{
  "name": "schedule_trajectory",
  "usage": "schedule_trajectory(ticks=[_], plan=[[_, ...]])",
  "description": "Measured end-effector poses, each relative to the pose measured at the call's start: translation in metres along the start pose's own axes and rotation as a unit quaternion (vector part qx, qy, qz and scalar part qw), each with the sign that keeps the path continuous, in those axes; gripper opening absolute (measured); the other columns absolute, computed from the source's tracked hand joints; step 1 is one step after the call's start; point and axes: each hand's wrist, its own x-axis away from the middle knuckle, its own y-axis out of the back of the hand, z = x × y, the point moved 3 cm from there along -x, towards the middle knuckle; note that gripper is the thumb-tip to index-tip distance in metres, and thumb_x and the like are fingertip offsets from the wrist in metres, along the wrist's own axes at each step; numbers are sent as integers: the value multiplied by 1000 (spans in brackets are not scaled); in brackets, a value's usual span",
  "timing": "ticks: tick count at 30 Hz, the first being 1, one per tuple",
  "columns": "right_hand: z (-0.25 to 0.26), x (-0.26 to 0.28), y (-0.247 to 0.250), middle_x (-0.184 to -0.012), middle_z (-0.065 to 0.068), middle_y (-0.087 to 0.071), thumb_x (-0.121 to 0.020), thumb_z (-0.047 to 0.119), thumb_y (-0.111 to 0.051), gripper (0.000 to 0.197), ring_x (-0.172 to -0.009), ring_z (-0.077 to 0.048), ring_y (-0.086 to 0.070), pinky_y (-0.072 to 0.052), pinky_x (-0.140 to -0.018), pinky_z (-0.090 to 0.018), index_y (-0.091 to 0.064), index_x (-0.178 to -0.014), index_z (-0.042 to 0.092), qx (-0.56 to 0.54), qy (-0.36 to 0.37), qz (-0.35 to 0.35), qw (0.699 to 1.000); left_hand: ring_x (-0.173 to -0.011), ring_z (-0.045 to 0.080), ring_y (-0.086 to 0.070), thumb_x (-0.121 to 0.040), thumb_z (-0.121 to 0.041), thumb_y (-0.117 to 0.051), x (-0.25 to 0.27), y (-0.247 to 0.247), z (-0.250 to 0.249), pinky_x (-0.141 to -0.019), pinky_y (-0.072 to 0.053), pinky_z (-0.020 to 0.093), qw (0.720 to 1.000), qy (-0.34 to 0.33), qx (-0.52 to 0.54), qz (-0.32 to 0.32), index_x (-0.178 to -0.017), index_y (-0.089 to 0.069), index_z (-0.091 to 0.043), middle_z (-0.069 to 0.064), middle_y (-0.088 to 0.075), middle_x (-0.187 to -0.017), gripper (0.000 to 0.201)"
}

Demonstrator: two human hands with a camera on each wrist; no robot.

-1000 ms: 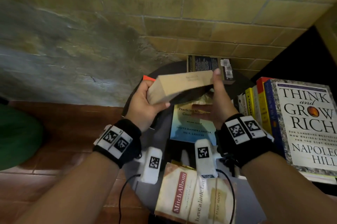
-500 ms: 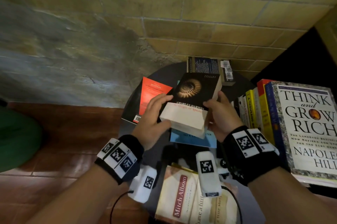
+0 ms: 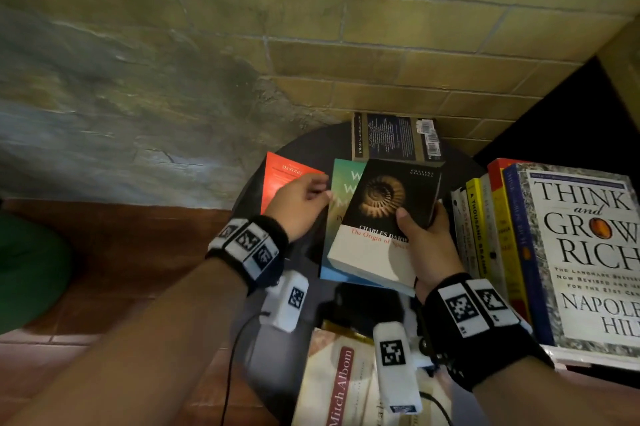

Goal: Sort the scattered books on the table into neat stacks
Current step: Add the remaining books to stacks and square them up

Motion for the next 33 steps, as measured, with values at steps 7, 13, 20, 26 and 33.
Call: schedule_trajectory(ticks=[7, 13, 20, 26, 33], plan=[[-3, 4, 11, -130, -4, -59, -88, 24, -65, 67, -111, -26, -62, -50, -96, -50, -30, -144, 35, 17, 40, -16, 999, -123, 25, -56, -91, -29, -61, -81, -2, -22, -105, -42, 35, 978, -28, -208, -9, -134, -53, -15, 7, -61, -132, 45], [-3, -2, 28, -131, -1, -56, -90, 17, -62, 67, -110, -19, -59, -49, -78, -28, -28, -147, 32, 24, 70, -15, 997, -131, 36, -43, -90, -42, -57, -123, -27, -28, -111, -35, 46, 952, -55, -298, 31, -145, -37, -24, 12, -48, -145, 62], [-4, -7, 27, -136, 2, -51, -91, 18, -62, 69, -121, -22, -54, -44, -104, -49, -26, -148, 31, 28, 72, -7, 997, -147, 37, -10, -92, -67, -32, -132, -42, -22, -117, -19, 55, 900, -76, -425, 63, -147, -17, -52, 3, -9, -163, 59], [0, -6, 20, -137, 2, -53, -88, 23, -63, 71, -121, -21, -55, -44, -105, -50, -25, -148, 32, 41, 66, -9, 997, -145, 36, -20, -90, -62, -44, -123, -29, -15, -115, -23, 56, 917, -84, -387, -33, -137, -44, -35, 8, -29, -156, 54], [5, -7, 19, -130, 3, -54, -91, 17, -61, 65, -117, -20, -57, -45, -103, -48, -28, -145, 32, 53, 68, -7, 996, -137, 36, -38, -71, -62, -71, -133, -9, -14, -115, -23, 56, 962, 46, -258, -76, -144, -27, -20, 13, -42, -148, 94]])
